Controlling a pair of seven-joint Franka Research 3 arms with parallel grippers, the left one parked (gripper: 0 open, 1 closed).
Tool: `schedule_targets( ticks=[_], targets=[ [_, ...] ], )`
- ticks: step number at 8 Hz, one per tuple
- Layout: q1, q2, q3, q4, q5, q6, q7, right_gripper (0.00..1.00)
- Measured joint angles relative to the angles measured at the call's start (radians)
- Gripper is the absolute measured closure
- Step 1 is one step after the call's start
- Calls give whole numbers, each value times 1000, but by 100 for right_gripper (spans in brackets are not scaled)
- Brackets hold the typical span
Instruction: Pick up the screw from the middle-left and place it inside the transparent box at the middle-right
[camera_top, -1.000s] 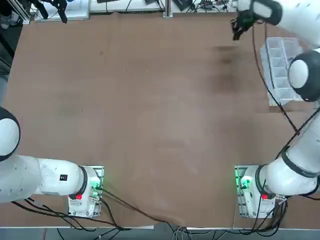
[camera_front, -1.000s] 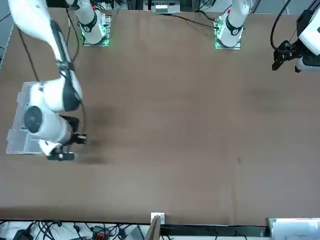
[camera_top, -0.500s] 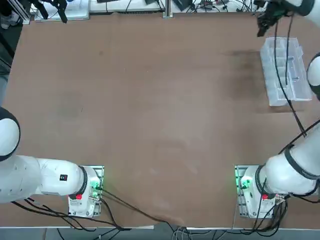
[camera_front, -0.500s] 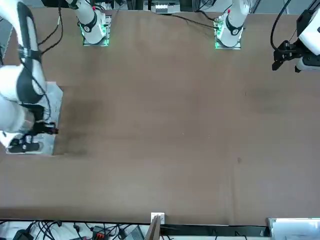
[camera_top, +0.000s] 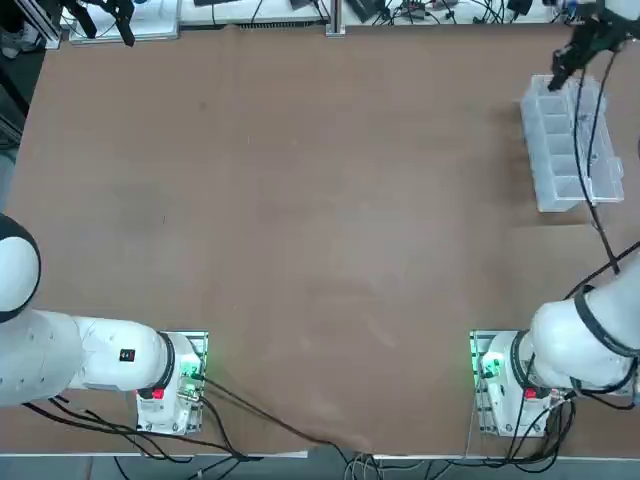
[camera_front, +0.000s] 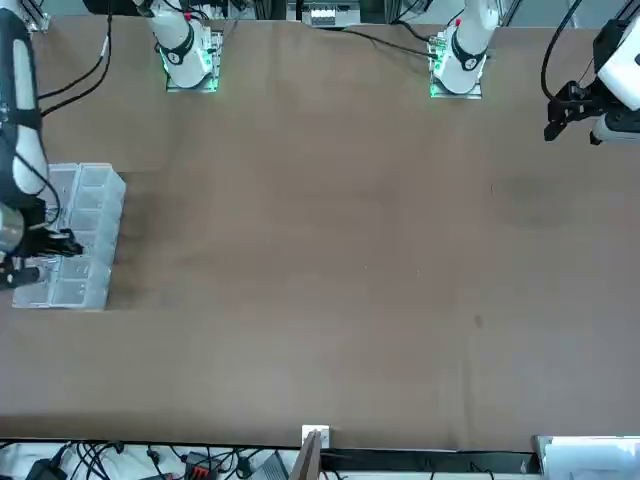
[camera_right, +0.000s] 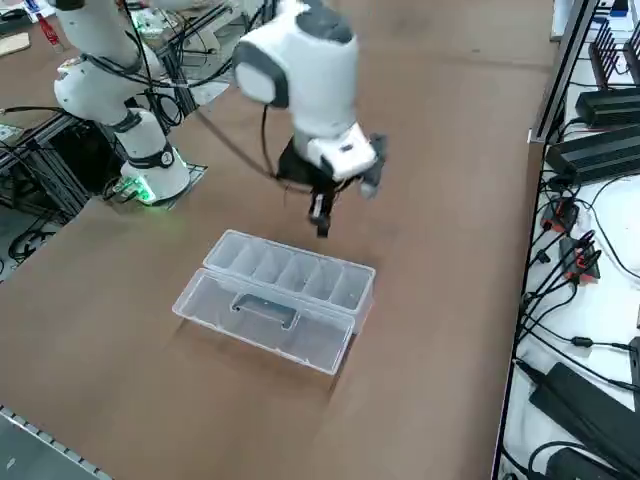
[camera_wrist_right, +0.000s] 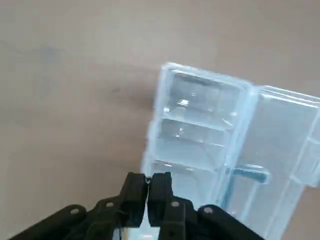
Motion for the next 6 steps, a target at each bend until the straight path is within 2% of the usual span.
schedule_targets(
  ticks=[3, 6],
  targets=[
    [-40, 12, 1, -86, 0, 148, -56, 93],
    [-41, 45, 3, -96, 0, 185, -56, 91]
  ],
)
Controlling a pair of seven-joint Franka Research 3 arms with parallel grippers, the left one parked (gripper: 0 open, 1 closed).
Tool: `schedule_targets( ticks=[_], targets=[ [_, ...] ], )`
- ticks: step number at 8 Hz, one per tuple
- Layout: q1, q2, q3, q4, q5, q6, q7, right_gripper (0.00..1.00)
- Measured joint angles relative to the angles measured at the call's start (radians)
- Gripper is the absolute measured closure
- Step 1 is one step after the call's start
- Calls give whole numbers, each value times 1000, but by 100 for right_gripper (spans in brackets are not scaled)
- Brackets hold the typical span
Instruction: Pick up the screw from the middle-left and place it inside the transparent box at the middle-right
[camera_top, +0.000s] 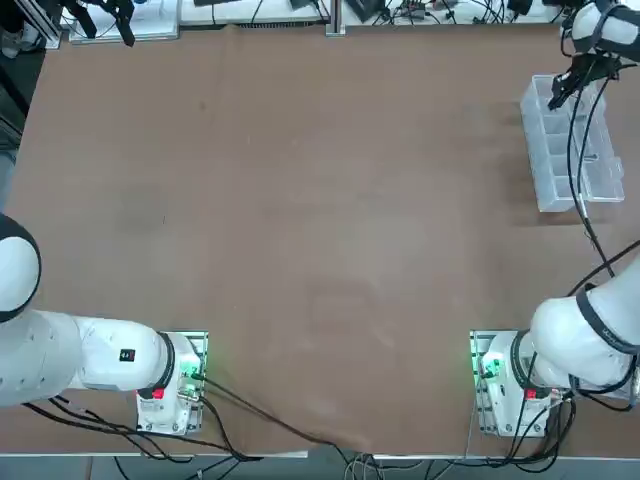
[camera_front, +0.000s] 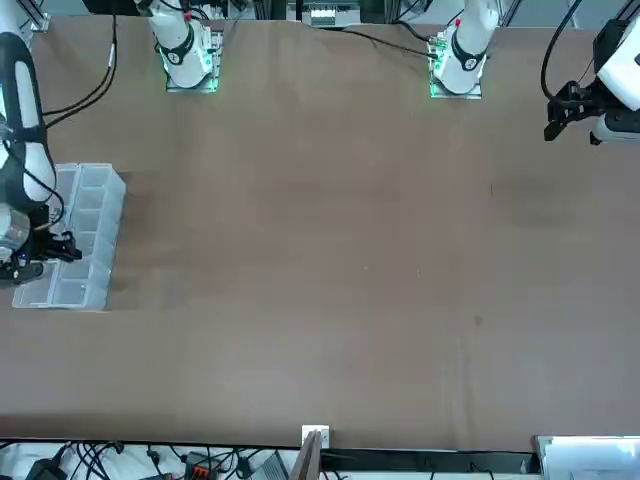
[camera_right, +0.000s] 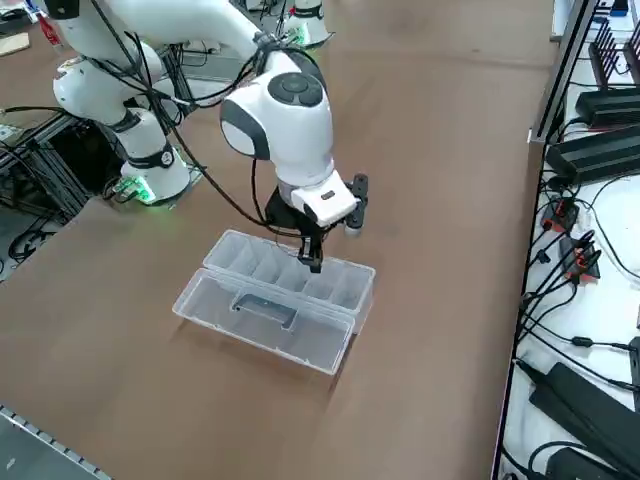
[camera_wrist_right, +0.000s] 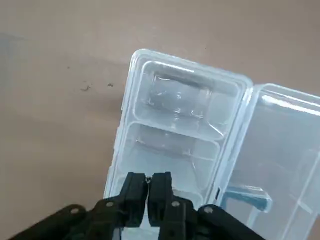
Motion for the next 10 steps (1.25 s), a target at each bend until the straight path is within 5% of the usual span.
schedule_targets(
  ticks=[2, 6, 8, 10],
  targets=[
    [-1, 6, 0, 0, 0, 0, -1, 79],
    [-1, 2, 0, 7, 0, 2, -1, 9],
    [-1, -33, 4, 36, 1, -16, -1, 1],
    [1, -102, 16, 146, 26, -169, 7, 0]
  ],
)
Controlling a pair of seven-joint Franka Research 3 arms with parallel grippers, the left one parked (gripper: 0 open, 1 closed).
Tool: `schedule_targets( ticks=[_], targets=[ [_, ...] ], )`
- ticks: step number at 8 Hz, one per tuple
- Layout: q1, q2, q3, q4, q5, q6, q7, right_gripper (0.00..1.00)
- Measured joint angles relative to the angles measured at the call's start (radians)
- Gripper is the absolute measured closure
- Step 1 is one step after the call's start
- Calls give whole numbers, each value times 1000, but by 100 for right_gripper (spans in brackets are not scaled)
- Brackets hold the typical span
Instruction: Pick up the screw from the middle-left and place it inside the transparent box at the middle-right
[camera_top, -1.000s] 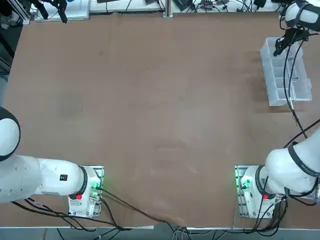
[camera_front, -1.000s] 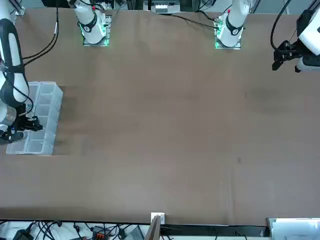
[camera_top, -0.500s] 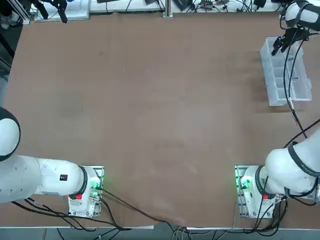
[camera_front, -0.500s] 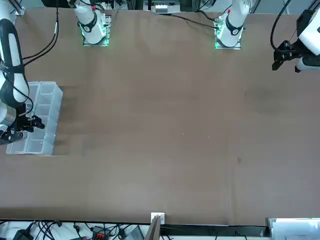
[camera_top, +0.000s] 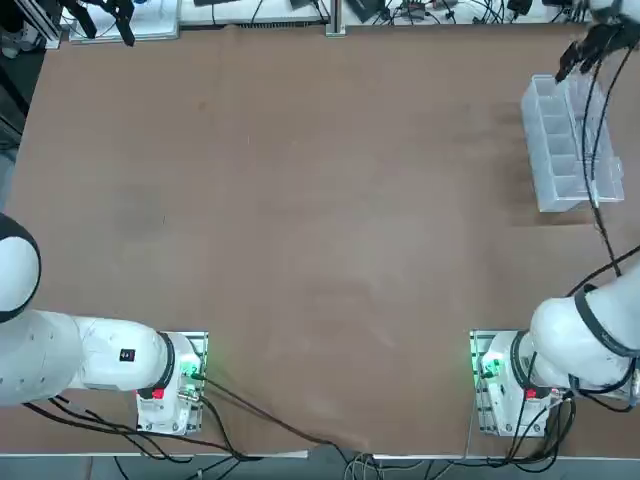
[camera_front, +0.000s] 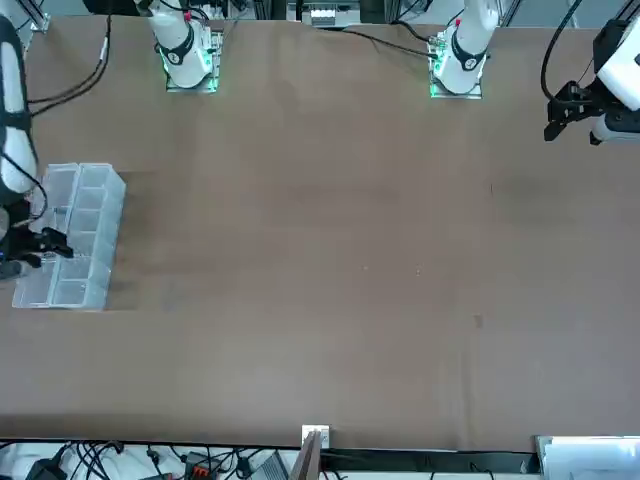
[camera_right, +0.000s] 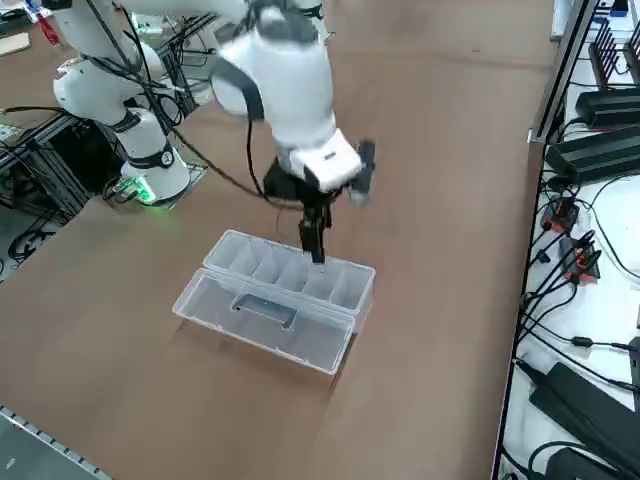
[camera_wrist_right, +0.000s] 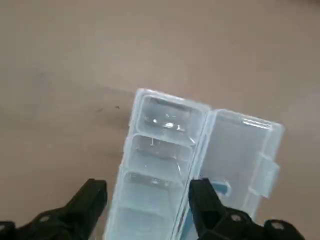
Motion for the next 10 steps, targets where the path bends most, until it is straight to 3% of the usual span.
schedule_targets(
  ticks=[2, 4, 10],
  targets=[
    [6, -63, 17, 139, 56, -192, 53, 0],
    [38, -118, 42, 204, 68, -294, 159, 0],
    [242, -289, 38, 171, 1, -466, 422, 0]
  ],
)
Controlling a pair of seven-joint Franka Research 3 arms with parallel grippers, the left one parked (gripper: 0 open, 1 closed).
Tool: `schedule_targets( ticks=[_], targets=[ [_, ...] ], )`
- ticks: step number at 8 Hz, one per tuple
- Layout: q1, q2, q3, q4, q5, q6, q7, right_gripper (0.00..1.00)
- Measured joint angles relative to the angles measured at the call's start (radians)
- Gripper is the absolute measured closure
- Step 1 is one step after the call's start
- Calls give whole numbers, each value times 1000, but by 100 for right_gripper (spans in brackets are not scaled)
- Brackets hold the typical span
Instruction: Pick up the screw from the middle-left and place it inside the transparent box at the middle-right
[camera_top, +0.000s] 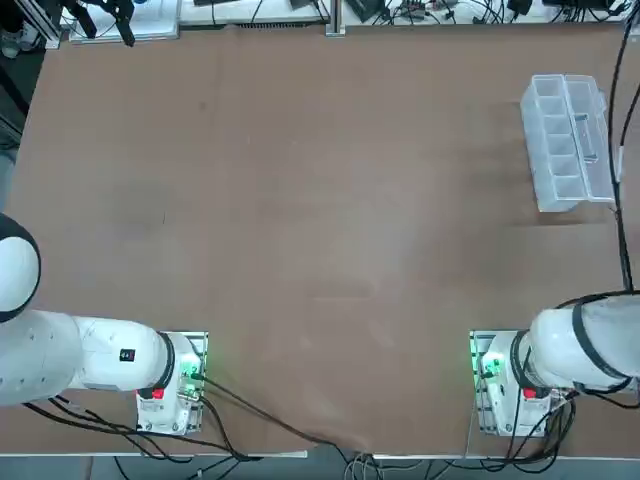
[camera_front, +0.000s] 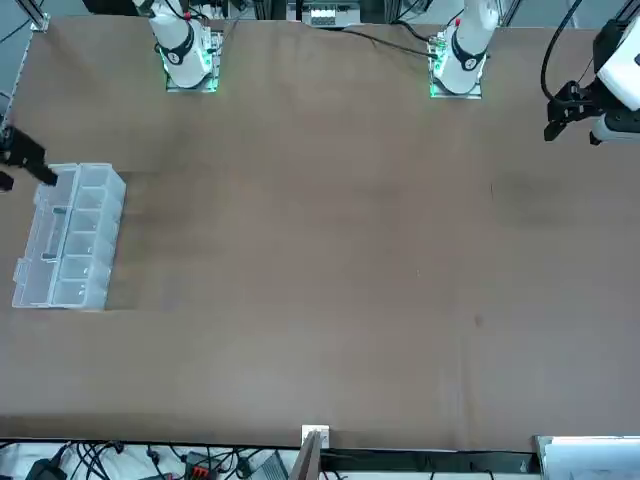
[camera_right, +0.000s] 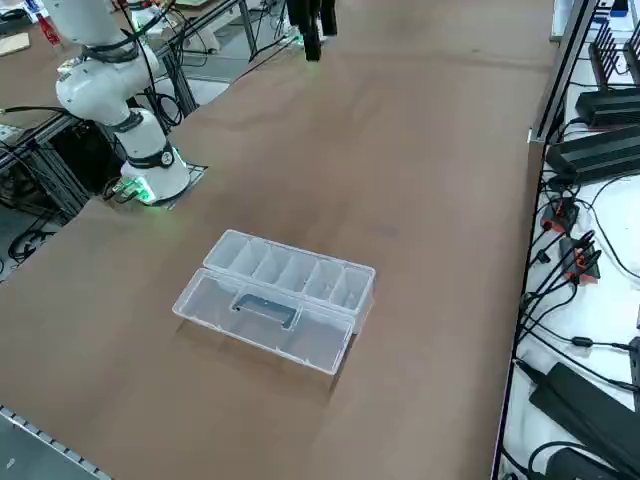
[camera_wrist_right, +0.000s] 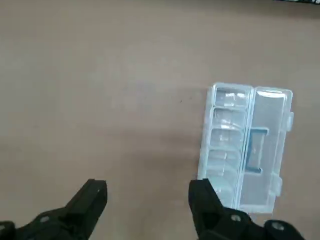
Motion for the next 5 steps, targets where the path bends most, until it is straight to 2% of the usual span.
schedule_targets(
  ticks=[2, 4, 5],
  targets=[
    [68, -83, -21, -109, -24, -5, 42, 0],
    [82, -147, -44, -183, -24, -18, 46, 0],
    [81, -155, -55, -190, -18, -22, 46, 0]
  ],
)
